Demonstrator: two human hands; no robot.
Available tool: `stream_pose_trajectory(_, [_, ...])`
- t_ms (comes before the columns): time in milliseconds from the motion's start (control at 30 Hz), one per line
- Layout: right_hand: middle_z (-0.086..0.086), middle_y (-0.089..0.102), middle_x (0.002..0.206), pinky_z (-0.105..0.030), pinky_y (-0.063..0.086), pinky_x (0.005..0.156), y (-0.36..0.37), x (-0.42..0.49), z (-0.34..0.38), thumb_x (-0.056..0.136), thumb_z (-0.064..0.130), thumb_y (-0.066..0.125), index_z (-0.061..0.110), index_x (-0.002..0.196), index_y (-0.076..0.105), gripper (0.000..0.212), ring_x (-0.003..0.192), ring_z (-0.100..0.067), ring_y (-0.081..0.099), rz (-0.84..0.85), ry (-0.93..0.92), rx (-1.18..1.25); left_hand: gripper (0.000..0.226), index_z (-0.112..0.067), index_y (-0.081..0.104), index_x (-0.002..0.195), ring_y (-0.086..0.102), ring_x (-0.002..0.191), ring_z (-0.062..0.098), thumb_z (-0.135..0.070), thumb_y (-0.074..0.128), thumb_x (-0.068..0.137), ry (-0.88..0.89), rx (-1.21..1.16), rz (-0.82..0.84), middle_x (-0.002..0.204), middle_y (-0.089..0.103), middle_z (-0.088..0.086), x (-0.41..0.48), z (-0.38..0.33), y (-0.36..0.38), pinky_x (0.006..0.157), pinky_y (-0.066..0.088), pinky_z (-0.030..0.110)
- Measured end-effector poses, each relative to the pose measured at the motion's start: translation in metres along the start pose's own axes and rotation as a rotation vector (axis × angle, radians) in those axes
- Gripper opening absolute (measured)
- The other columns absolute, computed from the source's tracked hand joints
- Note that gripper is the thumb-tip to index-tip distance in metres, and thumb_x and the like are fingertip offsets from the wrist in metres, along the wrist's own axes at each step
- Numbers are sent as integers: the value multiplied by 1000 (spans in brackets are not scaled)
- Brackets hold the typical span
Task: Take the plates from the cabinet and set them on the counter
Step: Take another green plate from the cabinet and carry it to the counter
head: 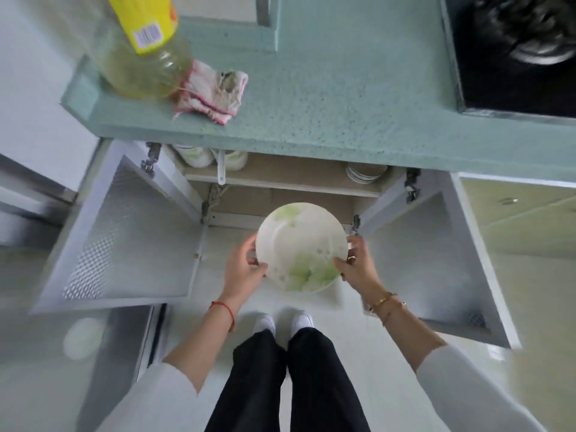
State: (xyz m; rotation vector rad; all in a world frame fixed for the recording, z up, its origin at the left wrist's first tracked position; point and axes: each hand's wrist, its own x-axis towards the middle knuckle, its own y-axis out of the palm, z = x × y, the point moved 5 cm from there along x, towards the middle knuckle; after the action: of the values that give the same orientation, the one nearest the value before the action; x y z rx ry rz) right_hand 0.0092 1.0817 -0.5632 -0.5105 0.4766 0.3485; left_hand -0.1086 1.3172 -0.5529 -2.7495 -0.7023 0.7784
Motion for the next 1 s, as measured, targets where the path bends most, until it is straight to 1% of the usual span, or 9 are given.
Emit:
stream_pose_trajectory(200, [-3, 55, 88, -31, 46, 50, -77, -101, 93, 83, -1, 61, 27, 108, 44, 41, 65, -20, 55, -104, -45, 166, 70, -22, 51, 140, 66, 75, -6, 7, 66, 78, 113, 40, 44, 106, 58, -15, -68, -128, -24, 63, 60, 21])
stream_pose_trajectory(333, [-3, 54, 88, -23, 42, 46, -124, -156, 139, 83, -6, 59, 22, 108, 48, 39, 65, -15, 52, -218, -113, 337, 73, -25, 52, 140, 67, 97, 18, 8, 67, 76, 198, 33, 103, 113, 58, -7, -96, -208, -27, 83, 61, 44])
stream_pose_trajectory(400, [-2, 53, 86, -18, 42, 44, -148, -179, 151, 83, -7, 58, 20, 109, 49, 39, 61, -8, 54, -289, -139, 412, 73, -24, 52, 140, 66, 100, 19, 8, 67, 76, 249, 25, 156, 115, 60, -3, -108, -243, -20, 85, 59, 40])
stream_pose_trajectory(500, [2, 54, 80, -14, 42, 44, -186, -210, 156, 85, -8, 57, 18, 118, 51, 43, 54, 3, 55, -396, -142, 542, 72, -25, 52, 140, 66, 99, 13, 5, 69, 77, 346, 49, 253, 108, 57, -19, -126, -291, 1, 79, 55, 22])
stream_pose_trajectory(567, [2, 54, 78, -14, 42, 43, -210, -231, 153, 85, -7, 56, 20, 118, 53, 44, 52, 3, 55, -479, -137, 620, 71, -27, 53, 140, 65, 99, 10, 4, 69, 77, 390, 67, 325, 106, 54, -25, -140, -318, 22, 80, 55, 23])
stream_pose_trajectory(667, [1, 54, 79, -15, 40, 41, -253, -266, 142, 83, -7, 57, 25, 112, 55, 43, 47, 1, 52, -632, -145, 704, 71, -26, 53, 139, 66, 106, 19, 5, 69, 78, 425, 79, 460, 109, 57, -22, -163, -353, 65, 92, 57, 44])
stream_pose_trajectory(733, [-1, 53, 79, -17, 38, 41, -279, -288, 132, 83, -8, 56, 22, 113, 56, 43, 46, -2, 49, -706, -143, 734, 71, -27, 54, 138, 67, 107, 19, 7, 68, 78, 430, 84, 542, 109, 59, -22, -179, -372, 95, 93, 58, 48])
stream_pose_trajectory(900, [-2, 54, 82, -18, 37, 41, -360, -344, 88, 82, -8, 57, 19, 110, 56, 39, 47, -5, 48, -895, -125, 786, 74, -25, 49, 144, 67, 107, 21, 3, 68, 77, 481, 144, 731, 120, 63, -6, -228, -412, 197, 79, 63, 38])
stream_pose_trajectory(1000, [-1, 56, 83, -18, 38, 42, -421, -374, 56, 80, -4, 62, 24, 102, 58, 36, 48, -4, 50, -1003, -113, 751, 72, -22, 53, 141, 69, 103, 20, 3, 66, 74, 508, 121, 822, 115, 66, -7, -265, -432, 269, 71, 64, 32])
